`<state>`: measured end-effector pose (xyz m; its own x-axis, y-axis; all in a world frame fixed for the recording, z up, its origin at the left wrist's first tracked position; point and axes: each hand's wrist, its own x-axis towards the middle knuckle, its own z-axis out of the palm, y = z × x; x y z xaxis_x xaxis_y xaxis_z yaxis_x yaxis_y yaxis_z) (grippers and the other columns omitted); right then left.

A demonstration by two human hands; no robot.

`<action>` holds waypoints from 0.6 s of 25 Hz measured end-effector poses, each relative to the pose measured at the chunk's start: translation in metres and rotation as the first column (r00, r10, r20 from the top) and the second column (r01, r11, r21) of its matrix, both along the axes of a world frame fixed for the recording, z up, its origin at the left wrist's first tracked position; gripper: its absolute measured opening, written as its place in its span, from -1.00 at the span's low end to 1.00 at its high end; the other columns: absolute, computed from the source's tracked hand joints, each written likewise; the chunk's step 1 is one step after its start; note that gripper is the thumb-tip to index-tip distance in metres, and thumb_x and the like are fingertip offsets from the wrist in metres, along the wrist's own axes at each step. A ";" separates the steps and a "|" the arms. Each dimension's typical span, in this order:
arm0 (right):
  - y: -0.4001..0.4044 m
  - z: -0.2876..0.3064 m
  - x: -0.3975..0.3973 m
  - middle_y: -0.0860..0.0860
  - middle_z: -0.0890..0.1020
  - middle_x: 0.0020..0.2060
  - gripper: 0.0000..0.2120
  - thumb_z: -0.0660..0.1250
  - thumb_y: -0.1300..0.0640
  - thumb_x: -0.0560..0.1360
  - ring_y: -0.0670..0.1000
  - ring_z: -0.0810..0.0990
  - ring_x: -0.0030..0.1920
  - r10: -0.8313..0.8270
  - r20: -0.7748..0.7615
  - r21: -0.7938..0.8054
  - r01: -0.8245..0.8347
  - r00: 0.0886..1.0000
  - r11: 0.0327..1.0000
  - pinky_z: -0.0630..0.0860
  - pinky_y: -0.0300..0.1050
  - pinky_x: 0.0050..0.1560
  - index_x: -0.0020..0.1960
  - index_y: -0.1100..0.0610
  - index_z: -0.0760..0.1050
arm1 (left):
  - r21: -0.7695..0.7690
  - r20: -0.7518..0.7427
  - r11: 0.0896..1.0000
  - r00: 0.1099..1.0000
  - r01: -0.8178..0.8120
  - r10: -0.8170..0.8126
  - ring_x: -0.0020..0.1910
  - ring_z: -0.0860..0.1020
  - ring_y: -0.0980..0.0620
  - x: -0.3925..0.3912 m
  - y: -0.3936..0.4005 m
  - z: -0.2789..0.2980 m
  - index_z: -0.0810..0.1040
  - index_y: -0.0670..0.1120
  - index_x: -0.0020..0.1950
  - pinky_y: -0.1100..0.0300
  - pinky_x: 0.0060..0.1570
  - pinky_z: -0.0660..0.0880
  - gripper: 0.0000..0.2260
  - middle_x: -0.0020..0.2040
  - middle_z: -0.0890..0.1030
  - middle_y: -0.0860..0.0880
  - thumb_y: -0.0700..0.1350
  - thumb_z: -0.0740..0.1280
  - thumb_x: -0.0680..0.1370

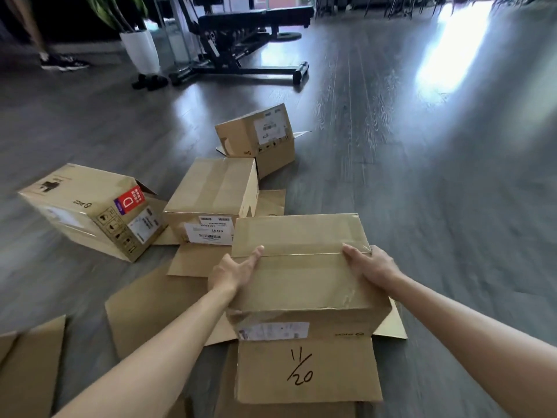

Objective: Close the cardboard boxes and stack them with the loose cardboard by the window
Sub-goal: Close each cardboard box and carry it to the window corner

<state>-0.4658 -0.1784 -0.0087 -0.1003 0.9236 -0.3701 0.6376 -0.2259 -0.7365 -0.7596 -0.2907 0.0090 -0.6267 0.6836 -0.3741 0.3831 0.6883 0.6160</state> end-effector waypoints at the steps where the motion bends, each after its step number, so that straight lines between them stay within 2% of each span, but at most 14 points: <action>1: 0.004 0.011 0.007 0.04 0.65 0.07 -0.24 0.29 -0.54 0.28 0.10 0.63 0.06 -0.006 -0.018 0.032 0.006 1.000 0.999 0.57 0.10 0.17 0.22 0.01 0.54 | 0.040 0.024 0.999 1.000 0.010 -0.011 0.40 0.44 -0.19 0.003 0.003 0.011 0.29 -0.18 0.54 -0.01 0.34 0.41 -0.01 0.45 0.45 -0.19 0.54 0.23 0.39; 3: 0.015 0.038 0.022 0.05 0.66 0.06 -0.26 0.31 -0.51 0.31 0.09 0.64 0.04 -0.012 -0.035 0.118 0.016 0.999 0.993 0.58 0.10 0.15 0.22 0.03 0.54 | 0.142 0.036 0.989 0.999 0.035 -0.040 0.36 0.46 -0.19 0.012 0.013 0.036 0.28 -0.14 0.53 -0.04 0.34 0.42 -0.02 0.42 0.47 -0.17 0.55 0.24 0.37; 6: 0.027 0.074 0.036 0.00 0.65 0.03 -0.38 0.32 -0.46 0.37 0.05 0.62 0.02 -0.013 -0.034 0.266 0.022 0.999 0.964 0.56 0.04 0.13 0.19 -0.01 0.52 | 0.311 -0.024 0.948 0.998 0.062 -0.058 0.11 0.54 -0.10 0.024 0.027 0.069 0.37 -0.08 0.41 -0.01 0.19 0.50 -0.06 0.19 0.56 -0.08 0.60 0.23 0.31; 9: 0.034 0.106 0.046 -0.05 0.63 -0.04 -0.49 0.39 -0.36 0.41 -0.02 0.61 -0.06 0.022 -0.042 0.379 -0.005 0.999 0.925 0.55 -0.05 -0.04 0.15 -0.01 0.48 | 0.421 -0.072 0.905 0.997 0.067 -0.040 0.09 0.57 -0.09 0.030 0.031 0.086 0.41 -0.04 0.33 -0.07 0.18 0.53 -0.13 0.09 0.57 0.00 0.59 0.28 0.30; 12: 0.039 0.133 0.060 -0.18 0.58 -0.09 -0.49 0.44 -0.34 0.38 -0.20 0.57 -0.13 0.043 -0.053 0.472 -0.013 0.998 0.882 0.43 -0.27 -0.24 0.19 -0.11 0.41 | 0.495 -0.072 0.865 0.995 0.090 -0.062 0.05 0.59 -0.01 0.042 0.028 0.089 0.48 0.05 0.19 -0.03 0.09 0.55 -0.24 0.04 0.60 0.09 0.57 0.37 0.23; 15: 0.042 0.147 0.071 -0.30 0.54 -0.09 -0.36 0.48 -0.40 0.28 -0.30 0.53 -0.15 0.047 -0.093 0.562 0.014 0.995 0.827 0.39 -0.33 -0.25 0.25 -0.25 0.34 | 0.564 -0.022 0.821 0.995 0.092 -0.097 0.06 0.59 0.06 0.052 0.036 0.093 0.47 0.11 0.22 0.01 0.09 0.56 -0.22 0.06 0.61 0.16 0.50 0.49 0.15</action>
<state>-0.3944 -0.1369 0.1386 -0.1254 0.9663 0.2248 0.5549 0.2561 -0.7915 -0.7074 -0.2551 0.1025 -0.5466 0.8325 0.0904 0.4219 0.1806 0.8885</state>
